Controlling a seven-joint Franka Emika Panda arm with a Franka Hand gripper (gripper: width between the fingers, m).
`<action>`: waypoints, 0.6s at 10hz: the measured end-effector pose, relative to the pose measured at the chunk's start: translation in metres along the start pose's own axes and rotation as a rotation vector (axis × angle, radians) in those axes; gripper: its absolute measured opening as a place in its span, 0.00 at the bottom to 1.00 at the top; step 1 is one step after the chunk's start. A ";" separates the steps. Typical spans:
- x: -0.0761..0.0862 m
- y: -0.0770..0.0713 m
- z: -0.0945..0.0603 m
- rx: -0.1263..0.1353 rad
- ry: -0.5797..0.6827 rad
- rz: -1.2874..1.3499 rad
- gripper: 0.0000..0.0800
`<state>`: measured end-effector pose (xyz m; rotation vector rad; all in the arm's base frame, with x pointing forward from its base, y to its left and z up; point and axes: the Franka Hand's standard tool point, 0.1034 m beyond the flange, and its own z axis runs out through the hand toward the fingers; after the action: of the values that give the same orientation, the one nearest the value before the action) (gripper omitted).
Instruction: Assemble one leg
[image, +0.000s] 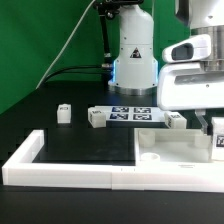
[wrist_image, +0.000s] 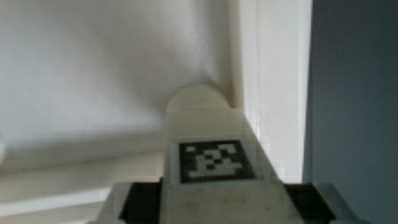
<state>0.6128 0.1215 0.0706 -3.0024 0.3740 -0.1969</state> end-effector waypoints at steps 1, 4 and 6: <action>0.000 0.001 0.000 0.004 0.001 0.196 0.37; 0.003 0.002 0.001 0.008 0.001 0.516 0.37; 0.004 0.004 0.000 0.029 -0.010 0.751 0.37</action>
Offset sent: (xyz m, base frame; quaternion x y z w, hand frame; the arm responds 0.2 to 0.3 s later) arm 0.0066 -0.0114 -0.0163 -0.0251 -0.0059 0.2054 0.9783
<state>0.6160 0.1169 0.0703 -2.6001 1.4166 -0.1105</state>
